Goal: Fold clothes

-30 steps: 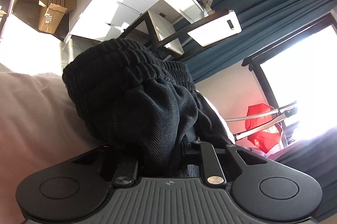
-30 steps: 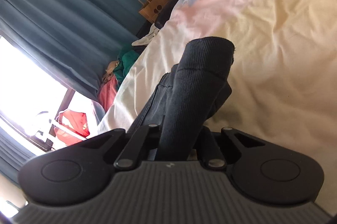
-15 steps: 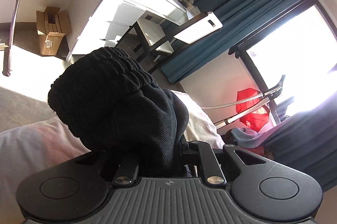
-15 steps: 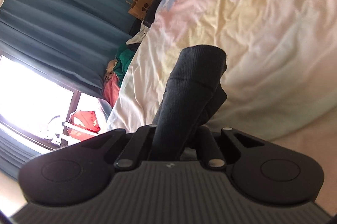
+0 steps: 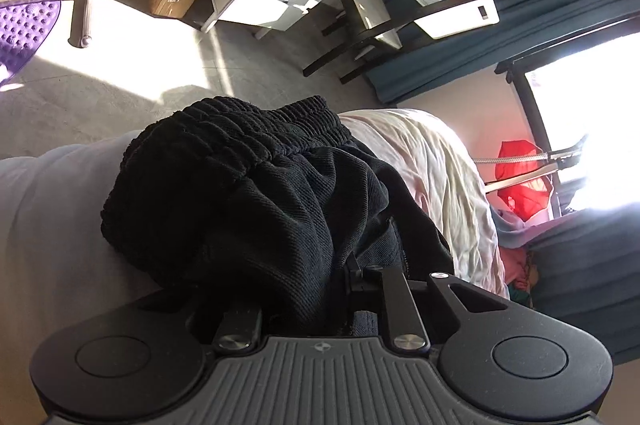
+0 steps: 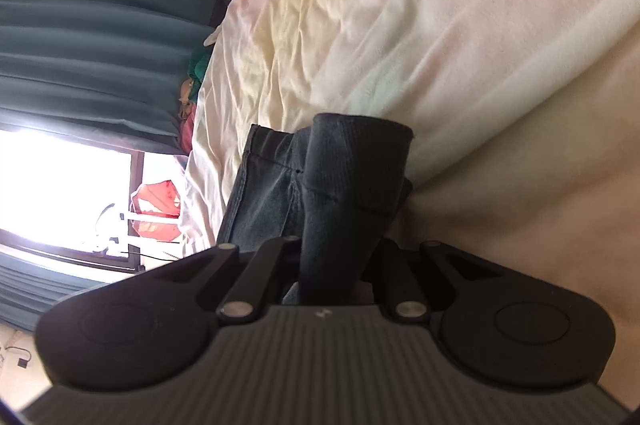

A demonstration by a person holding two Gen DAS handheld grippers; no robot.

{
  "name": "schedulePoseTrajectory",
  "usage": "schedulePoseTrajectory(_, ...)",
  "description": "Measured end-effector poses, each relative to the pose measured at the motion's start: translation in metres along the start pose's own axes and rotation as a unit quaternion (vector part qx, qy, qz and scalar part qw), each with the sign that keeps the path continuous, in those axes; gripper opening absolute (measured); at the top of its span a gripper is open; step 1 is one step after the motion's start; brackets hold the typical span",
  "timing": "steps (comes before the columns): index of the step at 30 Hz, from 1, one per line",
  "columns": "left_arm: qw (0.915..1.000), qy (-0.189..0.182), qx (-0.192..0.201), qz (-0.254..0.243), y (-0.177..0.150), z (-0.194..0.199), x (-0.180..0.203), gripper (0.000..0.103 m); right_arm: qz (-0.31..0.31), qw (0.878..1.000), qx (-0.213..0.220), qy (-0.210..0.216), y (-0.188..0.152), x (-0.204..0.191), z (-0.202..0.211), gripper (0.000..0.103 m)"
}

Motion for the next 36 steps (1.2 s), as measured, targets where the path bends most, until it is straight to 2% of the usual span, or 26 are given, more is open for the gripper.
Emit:
schedulePoseTrajectory(3, 0.9995, 0.012, 0.003, -0.028, -0.009, 0.007, 0.006, 0.025, -0.009, 1.0, 0.0, 0.009, 0.001, 0.004, 0.0, 0.01)
schedulePoseTrajectory(5, 0.9993, 0.015, -0.001, -0.035, -0.012, 0.013, 0.008, 0.033, -0.012, 1.0, -0.001, 0.011, 0.003, 0.005, 0.001, 0.01)
schedulePoseTrajectory(9, 0.9936, 0.046, -0.013, -0.103, -0.02, 0.027, 0.021, 0.052, -0.018, 1.0, 0.003, 0.011, 0.004, 0.004, 0.004, 0.01)
schedulePoseTrajectory(13, 0.9807, 0.076, -0.019, -0.179, -0.033, 0.049, 0.043, 0.075, -0.01, 1.0, 0.005, 0.011, 0.004, 0.003, 0.005, 0.01)
schedulePoseTrajectory(15, 0.9709, 0.09, -0.014, -0.222, -0.04, 0.06, 0.054, 0.081, -0.012, 1.0, 0.005, 0.011, 0.004, 0.003, 0.005, 0.01)
schedulePoseTrajectory(18, 0.9568, 0.1, 0.015, -0.272, -0.055, 0.078, 0.07, 0.082, -0.004, 1.0, 0.009, 0.005, 0.003, 0.001, 0.006, 0.01)
schedulePoseTrajectory(23, 0.9428, 0.082, 0.087, -0.311, -0.074, 0.095, 0.097, 0.085, 0.039, 0.999, 0.026, -0.02, -0.001, -0.013, 0.007, 0.01)
schedulePoseTrajectory(25, 0.9331, 0.08, 0.101, -0.336, -0.084, 0.089, 0.112, 0.085, 0.042, 0.998, 0.03, -0.018, -0.001, -0.013, 0.007, 0.01)
schedulePoseTrajectory(30, 0.9138, 0.039, 0.107, -0.39, -0.131, 0.057, 0.149, 0.087, 0.073, 0.997, 0.023, -0.019, 0.001, -0.015, 0.005, 0.01)
schedulePoseTrajectory(36, 0.8916, -0.013, 0.06, -0.449, -0.225, -0.012, 0.167, 0.087, 0.088, 0.995, 0.035, -0.011, 0.0, -0.021, 0.01, 0.01)
Point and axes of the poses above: each gripper's, at about its wrist camera, not at the fingertips, and z roughly against the way its jaws point, x to its right, y to its top, the point moved 1 cm from there along -z, roughly the way its jaws point, and after that the axes turned 10 degrees about z, right-handed, at the moved point
